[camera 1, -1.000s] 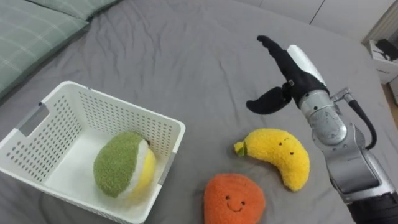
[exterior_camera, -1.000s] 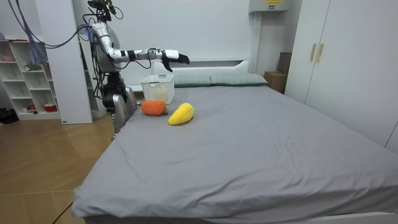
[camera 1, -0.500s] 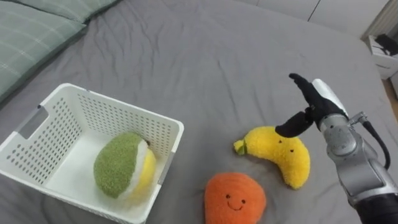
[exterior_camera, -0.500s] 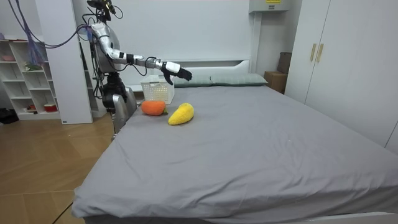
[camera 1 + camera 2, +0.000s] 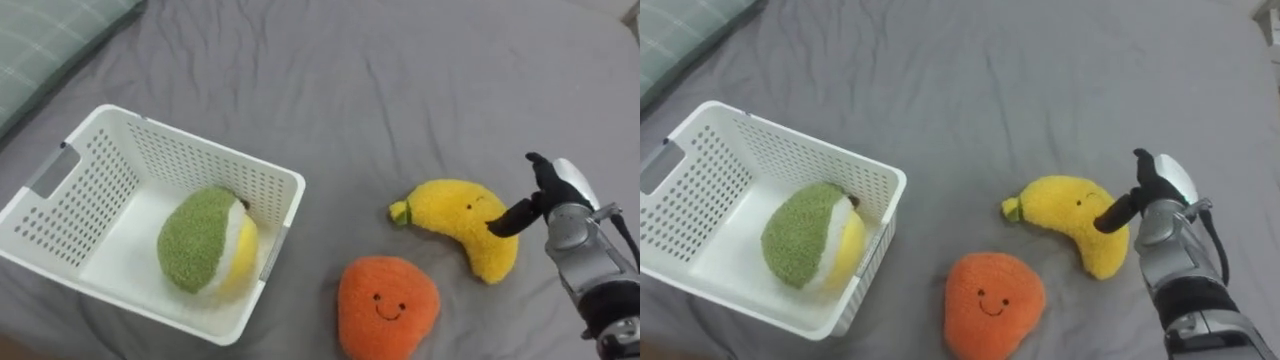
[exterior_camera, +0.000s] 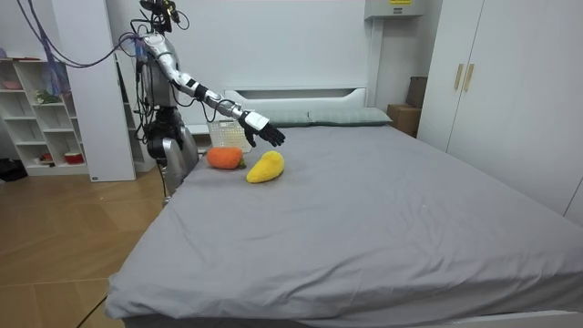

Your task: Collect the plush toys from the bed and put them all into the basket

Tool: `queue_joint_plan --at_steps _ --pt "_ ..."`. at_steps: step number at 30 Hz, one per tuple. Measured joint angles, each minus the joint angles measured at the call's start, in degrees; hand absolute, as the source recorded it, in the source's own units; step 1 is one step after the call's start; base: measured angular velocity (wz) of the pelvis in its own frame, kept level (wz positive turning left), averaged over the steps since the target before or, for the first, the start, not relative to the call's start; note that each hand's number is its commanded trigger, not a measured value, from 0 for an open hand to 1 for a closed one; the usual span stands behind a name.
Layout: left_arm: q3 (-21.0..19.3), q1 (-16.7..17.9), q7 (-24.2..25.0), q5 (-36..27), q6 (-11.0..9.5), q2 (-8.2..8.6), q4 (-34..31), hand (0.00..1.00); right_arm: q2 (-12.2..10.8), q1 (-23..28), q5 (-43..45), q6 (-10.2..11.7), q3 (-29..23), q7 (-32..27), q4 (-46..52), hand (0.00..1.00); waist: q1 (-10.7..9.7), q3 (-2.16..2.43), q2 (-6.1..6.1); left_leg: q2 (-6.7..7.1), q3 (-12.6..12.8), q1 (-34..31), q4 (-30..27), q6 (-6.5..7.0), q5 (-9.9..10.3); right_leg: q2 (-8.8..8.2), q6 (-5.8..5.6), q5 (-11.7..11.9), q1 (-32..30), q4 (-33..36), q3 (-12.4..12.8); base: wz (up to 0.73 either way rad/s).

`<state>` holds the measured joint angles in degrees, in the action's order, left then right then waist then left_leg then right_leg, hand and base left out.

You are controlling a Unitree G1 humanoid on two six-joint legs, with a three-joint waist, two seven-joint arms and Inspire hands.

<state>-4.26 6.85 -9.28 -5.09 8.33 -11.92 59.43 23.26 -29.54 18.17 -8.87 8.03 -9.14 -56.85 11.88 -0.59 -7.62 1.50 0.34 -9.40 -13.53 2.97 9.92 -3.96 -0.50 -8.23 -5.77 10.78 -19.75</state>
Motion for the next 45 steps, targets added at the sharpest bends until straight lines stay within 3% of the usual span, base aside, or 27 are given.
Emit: queue_joint_plan --at_steps 8,13,25,26,28,29,30,31,32,45 --pt "1.2 -2.3 1.1 -2.2 -1.8 -0.16 0.3 0.00 0.0 -2.0 0.1 1.7 1.1 -2.2 -5.6 0.00 1.2 -0.59 -0.18 0.03 -0.5 -4.1 -0.1 -0.02 0.0 -0.03 0.00 0.0 -3.8 -0.2 -0.6 0.02" --pt "2.4 -2.7 2.2 -2.3 -2.5 -0.15 0.3 0.00 0.1 -3.3 0.2 2.2 2.1 -2.8 -6.7 0.00 1.3 -1.44 0.44 0.11 -1.0 -5.5 -0.1 -0.02 -0.1 -0.05 -0.01 0.0 -4.9 -0.4 -1.3 0.06" --pt "2.8 -2.7 3.8 -2.7 -2.6 -0.08 0.2 0.00 0.1 -4.0 0.2 2.8 2.6 -2.8 -8.3 0.00 2.0 -1.69 0.79 0.26 -2.1 -7.8 -0.1 -0.06 -0.1 -0.05 -0.01 0.0 -6.5 -1.0 -2.4 0.03" --pt "2.8 -2.7 3.8 -3.4 -2.7 -0.08 0.3 0.00 0.1 -4.0 0.2 2.8 2.6 -2.8 -8.3 0.03 2.1 -1.69 0.79 0.27 -2.2 -8.0 -0.1 -0.08 -0.1 -0.05 -0.01 0.0 -6.7 -1.1 -2.5 0.05" --pt "3.0 -2.7 3.8 -3.5 -2.7 -0.07 0.3 0.00 0.1 -4.0 0.1 2.8 2.6 -2.8 -8.3 0.22 2.4 -1.69 0.79 0.28 -2.2 -8.4 -0.1 -0.11 -0.1 -0.05 -0.01 0.0 -7.0 -1.0 -2.6 0.00" --pt "3.3 -2.7 3.8 -3.5 -2.8 -0.07 0.3 0.00 0.1 -4.0 0.1 2.8 2.6 -2.8 -8.6 0.42 2.6 -1.69 0.79 0.29 -2.3 -8.5 -0.1 -0.11 -0.1 -0.06 -0.01 0.0 -7.2 -1.0 -2.6 0.00" --pt "3.3 -2.7 3.8 -3.5 -2.9 -0.07 0.3 0.00 0.1 -4.0 0.1 2.9 2.6 -2.8 -8.8 0.72 2.7 -1.70 0.81 0.30 -2.4 -8.6 -0.1 -0.12 -0.1 -0.06 -0.01 0.0 -7.2 -1.0 -2.7 0.06" --pt "3.4 -2.7 3.8 -3.5 -2.9 -0.07 0.3 0.00 0.0 -4.0 0.1 3.2 2.6 -2.8 -9.6 0.81 2.7 -1.71 0.82 0.31 -2.6 -8.6 -0.1 -0.12 -0.1 -0.06 -0.01 0.0 -7.2 -1.0 -2.9 0.07" --pt "3.4 -2.7 3.8 -3.6 -2.9 -0.07 0.4 0.00 0.0 -4.0 0.1 3.1 2.6 -2.8 -10.1 1.00 2.8 -1.73 0.85 0.32 -2.7 -8.7 -0.1 -0.13 -0.1 -0.07 -0.01 0.0 -7.2 -1.0 -3.0 0.06" --pt "3.5 -2.7 3.7 -4.3 -4.2 -0.06 1.2 0.00 0.1 -3.5 0.2 3.3 3.3 -2.6 -10.1 1.00 2.7 -1.98 1.23 0.30 -2.6 -8.8 -0.2 -0.13 -0.1 -0.30 -0.01 0.0 -7.4 -1.1 -2.6 0.00"
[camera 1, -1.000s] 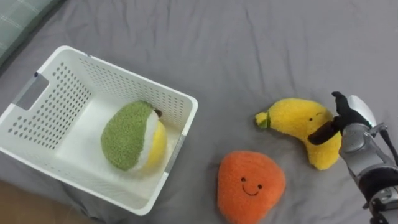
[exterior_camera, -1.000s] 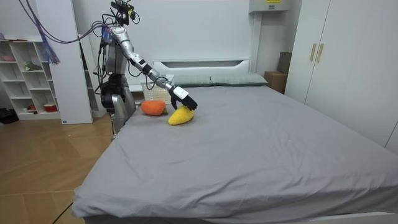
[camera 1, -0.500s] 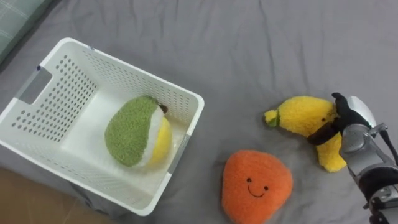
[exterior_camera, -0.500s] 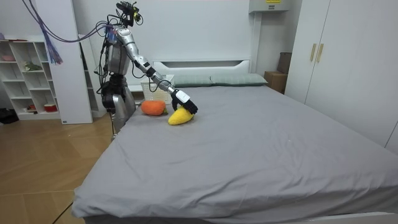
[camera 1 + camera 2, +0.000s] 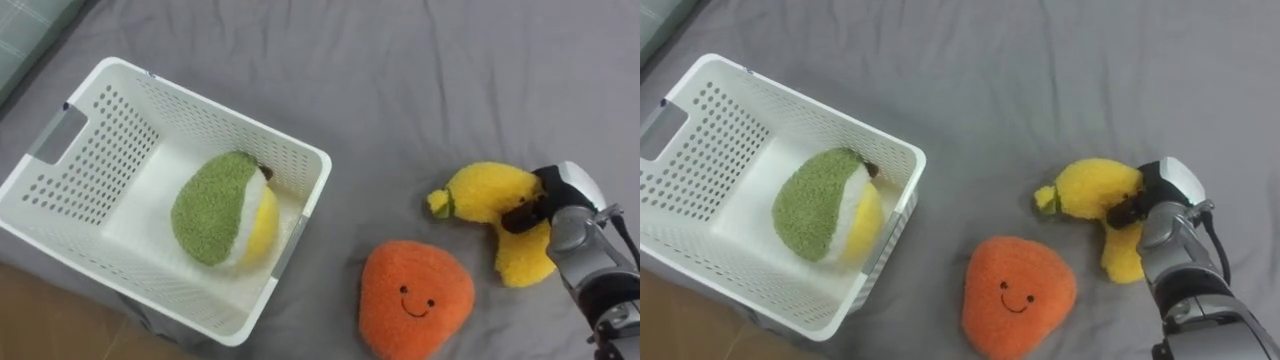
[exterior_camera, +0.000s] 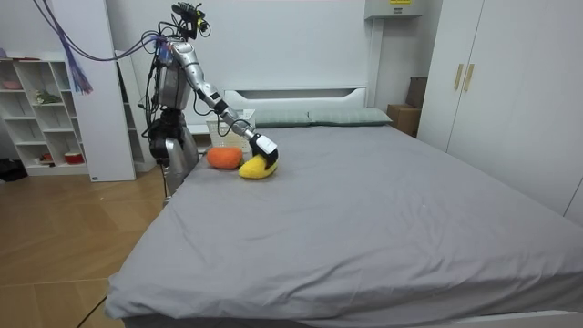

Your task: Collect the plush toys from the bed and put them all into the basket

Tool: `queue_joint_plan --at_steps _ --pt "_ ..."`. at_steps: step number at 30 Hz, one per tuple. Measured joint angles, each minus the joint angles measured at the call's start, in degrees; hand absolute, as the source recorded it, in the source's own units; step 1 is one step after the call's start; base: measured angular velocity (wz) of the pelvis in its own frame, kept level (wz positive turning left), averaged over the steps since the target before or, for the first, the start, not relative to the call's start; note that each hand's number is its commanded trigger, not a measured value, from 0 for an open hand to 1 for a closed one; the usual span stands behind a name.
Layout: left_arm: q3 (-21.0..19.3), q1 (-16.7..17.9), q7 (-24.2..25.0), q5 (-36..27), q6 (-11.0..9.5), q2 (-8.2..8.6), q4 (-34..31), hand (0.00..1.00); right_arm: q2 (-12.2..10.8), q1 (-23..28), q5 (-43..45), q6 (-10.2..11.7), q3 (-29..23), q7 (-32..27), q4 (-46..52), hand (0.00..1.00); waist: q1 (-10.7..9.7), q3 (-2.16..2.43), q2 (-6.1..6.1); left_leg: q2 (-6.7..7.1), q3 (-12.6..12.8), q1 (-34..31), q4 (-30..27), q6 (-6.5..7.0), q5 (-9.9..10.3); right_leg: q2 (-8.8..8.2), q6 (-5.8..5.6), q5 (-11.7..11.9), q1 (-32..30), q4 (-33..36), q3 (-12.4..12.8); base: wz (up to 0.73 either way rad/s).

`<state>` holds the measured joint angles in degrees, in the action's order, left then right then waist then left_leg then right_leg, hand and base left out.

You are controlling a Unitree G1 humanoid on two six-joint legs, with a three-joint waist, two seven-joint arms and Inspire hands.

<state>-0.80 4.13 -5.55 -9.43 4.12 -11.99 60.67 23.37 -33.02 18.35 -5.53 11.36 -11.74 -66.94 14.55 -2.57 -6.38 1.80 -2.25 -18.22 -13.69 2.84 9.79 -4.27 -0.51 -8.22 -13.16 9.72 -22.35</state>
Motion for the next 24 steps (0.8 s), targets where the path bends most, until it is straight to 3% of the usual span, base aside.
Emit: queue_joint_plan --at_steps 18,21,24 --pt "-0.3 0.6 0.0 -0.1 0.0 -0.07 -1.6 0.00 0.0 1.9 0.9 0.4 0.0 0.9 2.8 1.00 -0.3 0.21 0.09 0.01 0.3 3.3 0.1 -0.02 0.0 -0.14 -0.05 0.0 3.1 0.0 0.2 -0.01" --pt "-0.4 0.7 0.0 0.2 -0.5 -0.08 -1.6 0.00 0.2 3.0 2.1 0.5 0.0 1.2 9.0 1.00 -1.3 0.42 0.05 -0.01 0.6 5.0 0.2 -0.02 0.0 -0.20 -0.07 0.0 4.8 0.1 0.2 -0.05" --pt "-1.4 2.1 0.0 0.3 -0.6 -0.11 -2.6 0.00 0.2 5.3 3.1 0.4 0.0 1.4 15.2 1.00 -1.8 0.92 0.04 -0.01 0.7 8.3 0.6 -0.01 0.0 -0.21 -0.10 -0.1 7.8 0.0 0.4 -0.02"
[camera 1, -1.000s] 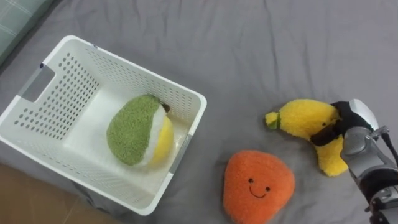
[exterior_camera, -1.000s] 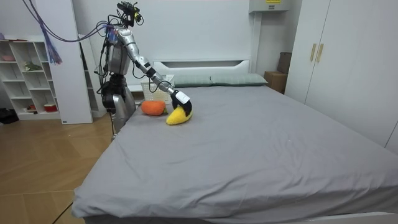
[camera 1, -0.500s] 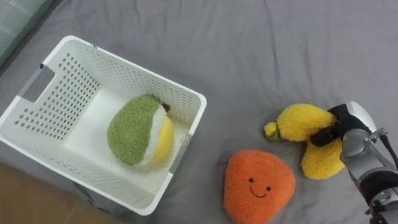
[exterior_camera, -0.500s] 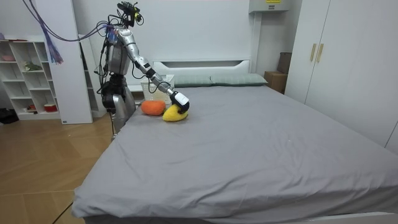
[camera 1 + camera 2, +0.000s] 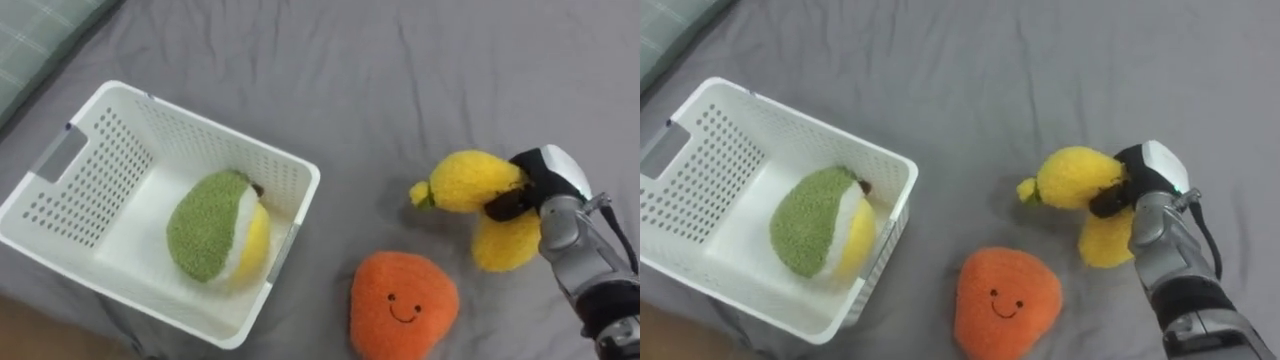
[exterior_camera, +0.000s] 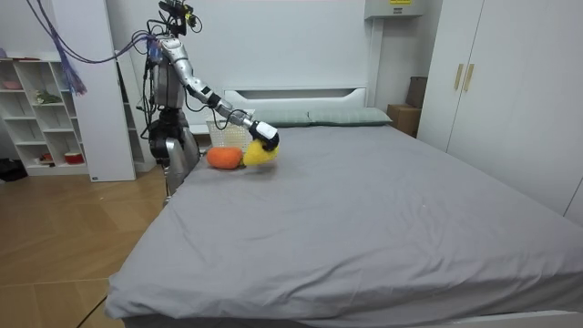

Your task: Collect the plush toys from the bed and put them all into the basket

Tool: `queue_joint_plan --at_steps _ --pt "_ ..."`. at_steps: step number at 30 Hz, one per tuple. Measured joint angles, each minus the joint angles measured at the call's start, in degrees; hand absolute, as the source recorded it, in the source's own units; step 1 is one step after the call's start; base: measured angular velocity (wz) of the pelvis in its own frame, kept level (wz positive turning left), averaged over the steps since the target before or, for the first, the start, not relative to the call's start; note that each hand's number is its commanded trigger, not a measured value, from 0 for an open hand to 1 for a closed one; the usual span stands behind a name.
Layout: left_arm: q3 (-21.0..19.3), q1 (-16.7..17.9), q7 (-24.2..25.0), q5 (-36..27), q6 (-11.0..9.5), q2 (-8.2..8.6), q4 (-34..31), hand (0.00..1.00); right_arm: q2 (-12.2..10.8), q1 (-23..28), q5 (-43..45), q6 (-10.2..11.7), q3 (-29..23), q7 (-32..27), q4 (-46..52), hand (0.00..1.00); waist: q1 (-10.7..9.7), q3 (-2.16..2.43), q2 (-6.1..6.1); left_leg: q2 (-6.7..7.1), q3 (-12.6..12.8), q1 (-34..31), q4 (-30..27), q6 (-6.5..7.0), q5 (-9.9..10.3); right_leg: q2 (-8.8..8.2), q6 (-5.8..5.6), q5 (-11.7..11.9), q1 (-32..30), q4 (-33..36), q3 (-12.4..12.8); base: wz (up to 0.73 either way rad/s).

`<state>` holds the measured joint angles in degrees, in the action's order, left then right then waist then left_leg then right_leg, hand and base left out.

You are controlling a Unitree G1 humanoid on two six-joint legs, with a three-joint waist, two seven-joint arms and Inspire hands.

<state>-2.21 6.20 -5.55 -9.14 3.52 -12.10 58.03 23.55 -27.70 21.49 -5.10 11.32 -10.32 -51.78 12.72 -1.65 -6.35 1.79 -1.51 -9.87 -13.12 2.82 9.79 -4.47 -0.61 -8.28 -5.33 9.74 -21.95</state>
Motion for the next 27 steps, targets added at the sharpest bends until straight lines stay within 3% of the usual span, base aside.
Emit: queue_joint_plan --at_steps 2,4,8,13,20,27 --pt "0.0 0.9 0.0 -0.3 0.0 -0.09 -0.1 0.00 0.3 0.9 -0.1 -0.7 0.0 0.9 4.7 1.00 -1.2 0.60 0.21 0.01 -0.1 2.0 0.4 0.00 0.0 0.00 -0.05 0.0 2.0 0.0 -0.1 0.00" --pt "-0.3 1.6 0.0 -0.3 0.2 -0.04 0.1 0.00 0.2 2.5 -0.1 -0.9 -0.1 1.4 9.1 1.00 -1.4 0.80 0.36 -0.01 -0.1 3.7 0.5 0.00 0.0 0.15 -0.05 0.0 3.6 0.0 0.0 0.02" --pt "-4.2 4.1 0.5 -0.3 0.3 1.59 -0.4 0.00 0.2 7.3 0.7 -2.2 -1.9 3.5 19.5 1.00 -1.7 2.33 1.15 0.07 -0.2 6.9 1.6 -0.01 0.0 0.34 -0.16 -0.1 6.7 0.0 0.1 -0.02" --pt "-5.4 5.3 0.9 -0.2 0.5 2.29 -0.4 0.00 0.1 7.4 1.5 -2.1 -3.4 4.2 24.8 1.00 -2.6 2.29 1.05 0.07 -0.3 8.9 1.8 -0.36 -0.3 0.21 0.10 -0.4 8.7 -0.1 0.5 0.02" --pt "-5.5 5.8 0.6 -0.3 1.0 2.64 0.5 0.00 0.0 8.3 5.6 -2.5 -3.7 5.9 34.6 1.00 -3.0 1.41 0.35 0.10 -0.2 9.5 2.1 -0.40 -0.4 0.53 0.09 -0.5 9.2 -0.2 0.7 0.00" --pt "-5.5 5.6 0.6 -0.3 1.0 2.70 0.5 0.00 -0.4 8.3 7.0 -2.4 -3.7 7.1 43.4 1.00 -2.6 1.28 0.39 0.03 0.0 10.6 3.2 -0.36 -0.4 0.66 -0.05 -0.6 9.3 -0.3 1.3 -0.02"
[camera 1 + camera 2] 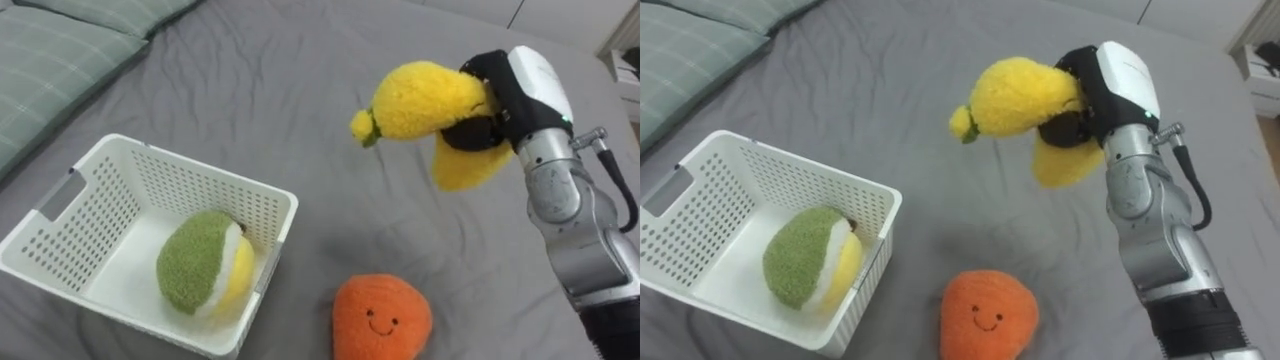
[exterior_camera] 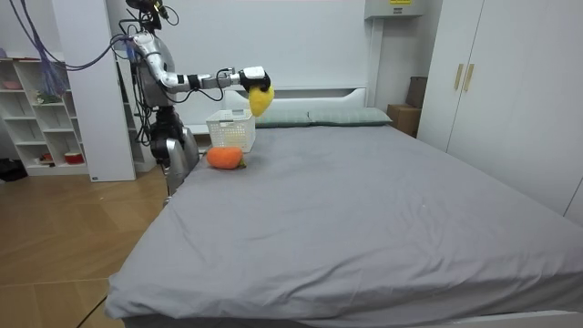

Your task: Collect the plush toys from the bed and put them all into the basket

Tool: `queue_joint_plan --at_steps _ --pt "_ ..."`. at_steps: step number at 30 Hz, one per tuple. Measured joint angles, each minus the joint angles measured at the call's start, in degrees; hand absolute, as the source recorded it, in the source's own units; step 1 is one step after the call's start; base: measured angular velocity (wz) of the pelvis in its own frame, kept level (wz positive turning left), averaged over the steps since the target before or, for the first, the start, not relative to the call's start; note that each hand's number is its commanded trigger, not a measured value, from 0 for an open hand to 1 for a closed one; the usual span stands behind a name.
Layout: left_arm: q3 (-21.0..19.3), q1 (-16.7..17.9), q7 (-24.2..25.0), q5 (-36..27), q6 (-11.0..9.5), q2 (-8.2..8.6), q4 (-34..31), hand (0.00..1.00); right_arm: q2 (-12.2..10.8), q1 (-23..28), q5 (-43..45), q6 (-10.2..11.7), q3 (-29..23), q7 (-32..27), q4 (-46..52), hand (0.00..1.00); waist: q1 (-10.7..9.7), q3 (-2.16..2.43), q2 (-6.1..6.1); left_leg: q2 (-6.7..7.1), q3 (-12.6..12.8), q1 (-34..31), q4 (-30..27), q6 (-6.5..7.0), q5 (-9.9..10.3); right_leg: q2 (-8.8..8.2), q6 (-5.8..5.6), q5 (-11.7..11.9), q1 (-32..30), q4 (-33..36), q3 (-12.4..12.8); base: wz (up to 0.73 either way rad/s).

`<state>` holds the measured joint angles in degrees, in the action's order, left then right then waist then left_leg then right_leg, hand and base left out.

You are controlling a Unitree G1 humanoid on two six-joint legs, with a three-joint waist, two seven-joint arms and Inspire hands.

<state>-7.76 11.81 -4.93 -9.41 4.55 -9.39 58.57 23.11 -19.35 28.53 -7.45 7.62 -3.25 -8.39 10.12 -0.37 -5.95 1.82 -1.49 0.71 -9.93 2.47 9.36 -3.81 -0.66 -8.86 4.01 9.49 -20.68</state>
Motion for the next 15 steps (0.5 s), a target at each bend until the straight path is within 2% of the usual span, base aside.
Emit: queue_joint_plan --at_steps 3,6,10,15 --pt "0.0 0.1 0.0 0.0 0.0 0.06 0.1 0.00 -1.1 0.0 0.0 0.0 0.0 1.2 0.1 1.00 0.5 -0.18 0.25 -0.04 0.4 0.5 0.4 0.00 0.0 -0.03 -0.01 0.0 0.2 0.0 0.1 -0.07" --pt "0.0 0.3 0.0 0.0 0.1 -0.12 0.2 0.00 -1.2 0.0 0.0 -0.2 0.2 2.2 0.1 1.00 0.8 -0.34 0.49 -0.04 0.4 0.5 0.7 0.01 0.0 -0.10 -0.02 0.0 0.2 0.1 0.2 -0.01" --pt "0.0 0.5 0.0 0.0 0.5 -0.18 0.3 0.00 -1.2 0.0 0.1 -1.6 0.2 3.6 0.8 1.00 1.2 -0.23 0.33 -0.05 0.5 0.6 0.7 0.01 0.0 -0.10 -0.02 0.0 0.2 0.2 0.3 0.00" --pt "0.0 0.5 0.0 0.0 0.5 -0.29 1.3 0.00 -2.6 -0.1 1.0 -3.3 0.6 4.4 2.7 1.00 1.5 0.06 -0.19 -0.05 0.5 0.5 0.6 0.01 0.0 -0.09 -0.02 0.0 0.1 0.3 0.3 0.00"
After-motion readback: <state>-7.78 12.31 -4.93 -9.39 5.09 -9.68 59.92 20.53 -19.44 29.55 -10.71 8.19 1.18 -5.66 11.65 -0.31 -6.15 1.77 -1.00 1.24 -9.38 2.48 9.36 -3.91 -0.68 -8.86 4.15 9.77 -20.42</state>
